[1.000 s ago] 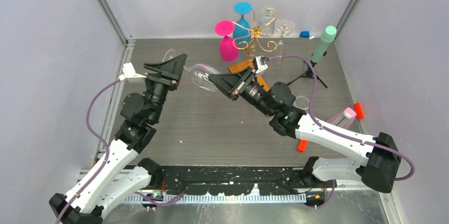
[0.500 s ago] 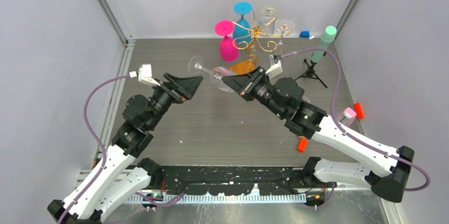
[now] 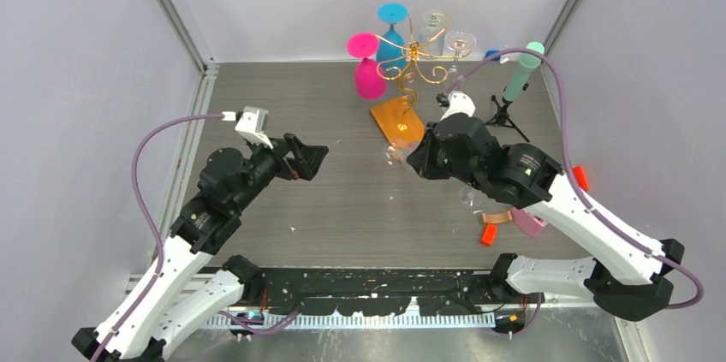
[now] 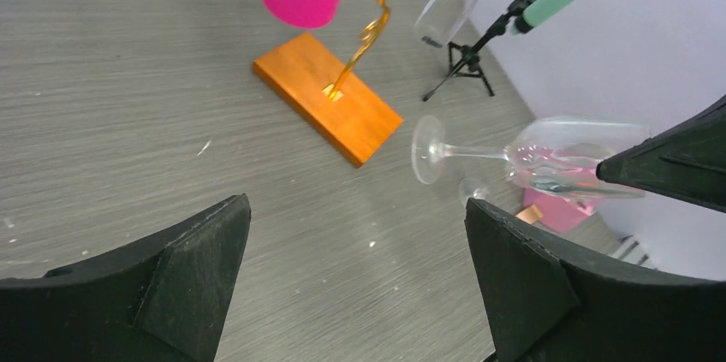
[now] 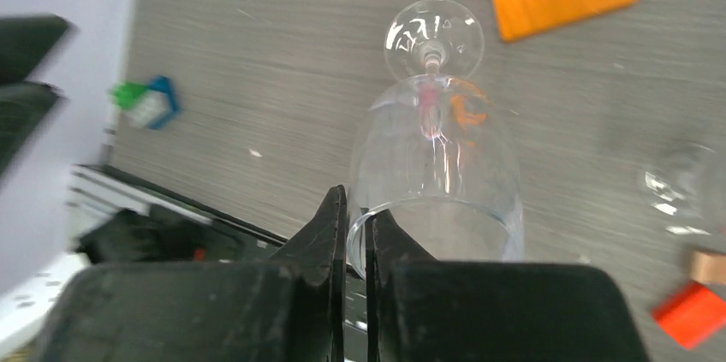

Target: Take the wine glass off the wine glass rack

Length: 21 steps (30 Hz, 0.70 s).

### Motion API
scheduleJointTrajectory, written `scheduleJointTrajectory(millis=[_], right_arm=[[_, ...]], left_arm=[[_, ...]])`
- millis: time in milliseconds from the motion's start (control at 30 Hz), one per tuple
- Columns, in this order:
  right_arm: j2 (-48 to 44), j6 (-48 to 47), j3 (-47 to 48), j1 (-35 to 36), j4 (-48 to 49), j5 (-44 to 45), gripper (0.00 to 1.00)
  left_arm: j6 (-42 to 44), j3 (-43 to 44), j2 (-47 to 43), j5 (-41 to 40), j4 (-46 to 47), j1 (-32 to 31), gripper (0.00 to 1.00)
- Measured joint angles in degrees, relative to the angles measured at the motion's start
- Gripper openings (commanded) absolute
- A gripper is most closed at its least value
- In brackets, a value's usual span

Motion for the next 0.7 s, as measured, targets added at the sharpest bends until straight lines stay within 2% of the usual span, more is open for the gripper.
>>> scheduleJointTrajectory(millis=[167, 367, 700], right_arm=[[2.8, -2.7, 0.1, 0.0, -8.6, 2.4, 0.0], [8.4, -4.4, 2.1, -0.7, -12.8, 3.3, 0.0], [16.9, -8.4, 2.2, -11.0, -14.0, -5.0, 0.0]], left_arm=[[3.4, 0.0, -0.3, -2.1, -2.5, 0.0, 1.0], [5.6, -0.5, -1.1, -3.8, -3.6, 0.0, 1.0], [7.0, -1.6, -2.1, -5.2, -4.4, 0.0, 1.0]])
